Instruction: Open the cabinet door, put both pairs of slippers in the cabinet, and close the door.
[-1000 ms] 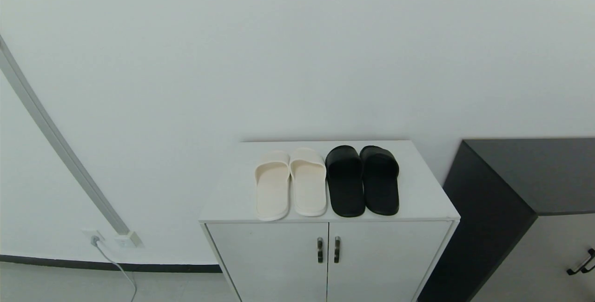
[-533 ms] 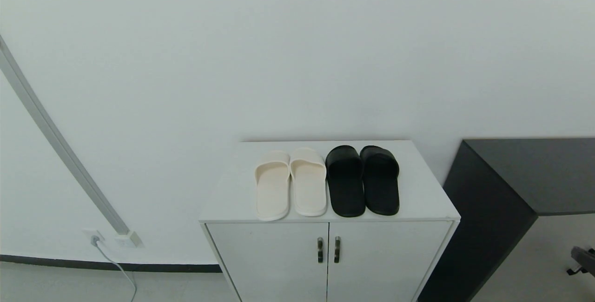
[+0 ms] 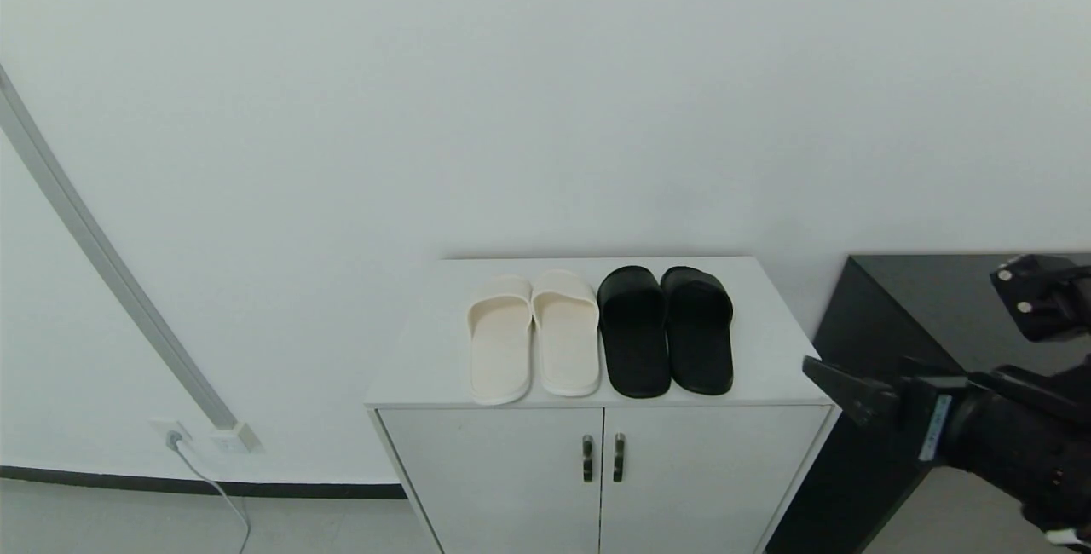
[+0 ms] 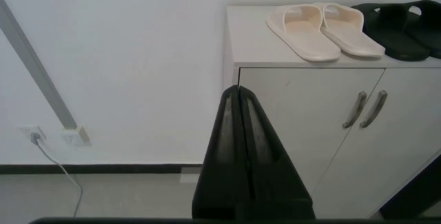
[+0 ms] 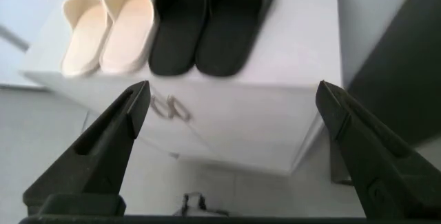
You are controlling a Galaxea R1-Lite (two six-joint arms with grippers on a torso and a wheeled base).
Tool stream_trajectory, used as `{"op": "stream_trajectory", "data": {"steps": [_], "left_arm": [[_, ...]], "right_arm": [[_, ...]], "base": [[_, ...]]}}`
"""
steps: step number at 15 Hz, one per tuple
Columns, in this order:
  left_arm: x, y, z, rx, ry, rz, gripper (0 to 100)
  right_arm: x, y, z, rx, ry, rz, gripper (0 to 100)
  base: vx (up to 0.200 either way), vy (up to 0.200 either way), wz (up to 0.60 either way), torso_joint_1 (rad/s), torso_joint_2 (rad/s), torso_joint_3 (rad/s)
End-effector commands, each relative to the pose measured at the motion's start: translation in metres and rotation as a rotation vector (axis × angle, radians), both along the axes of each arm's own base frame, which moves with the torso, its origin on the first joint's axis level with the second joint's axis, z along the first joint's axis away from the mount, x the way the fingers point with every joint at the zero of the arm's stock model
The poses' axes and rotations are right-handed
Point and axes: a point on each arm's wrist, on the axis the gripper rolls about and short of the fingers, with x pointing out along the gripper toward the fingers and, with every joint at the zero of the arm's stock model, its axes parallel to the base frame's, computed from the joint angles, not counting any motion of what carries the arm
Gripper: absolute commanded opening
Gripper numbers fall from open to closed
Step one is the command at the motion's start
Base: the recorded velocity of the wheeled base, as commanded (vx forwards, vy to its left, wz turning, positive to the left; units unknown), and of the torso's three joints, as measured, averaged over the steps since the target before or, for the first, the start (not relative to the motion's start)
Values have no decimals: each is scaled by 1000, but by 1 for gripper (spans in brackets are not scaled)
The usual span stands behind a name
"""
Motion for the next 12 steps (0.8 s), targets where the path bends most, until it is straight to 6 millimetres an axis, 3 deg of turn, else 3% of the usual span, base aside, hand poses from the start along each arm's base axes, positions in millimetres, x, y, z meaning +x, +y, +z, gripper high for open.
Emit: {"op": "stream_trajectory", "data": {"steps": [1, 5, 12], "left_arm": [[0, 0, 0, 0, 0, 1, 0], [0, 0, 0, 2, 0, 1, 0], [0, 0, 0, 3, 0, -2, 0]], "right_arm": [[32, 55, -30, -50, 3, -30, 100], [67, 98, -59, -109, -23, -80, 100], [146, 128, -96, -159, -50, -176, 100]], "base": [[0, 0, 0, 0, 0, 0], [0, 0, 0, 0, 0, 0], [0, 0, 0, 0, 0, 0]]}}
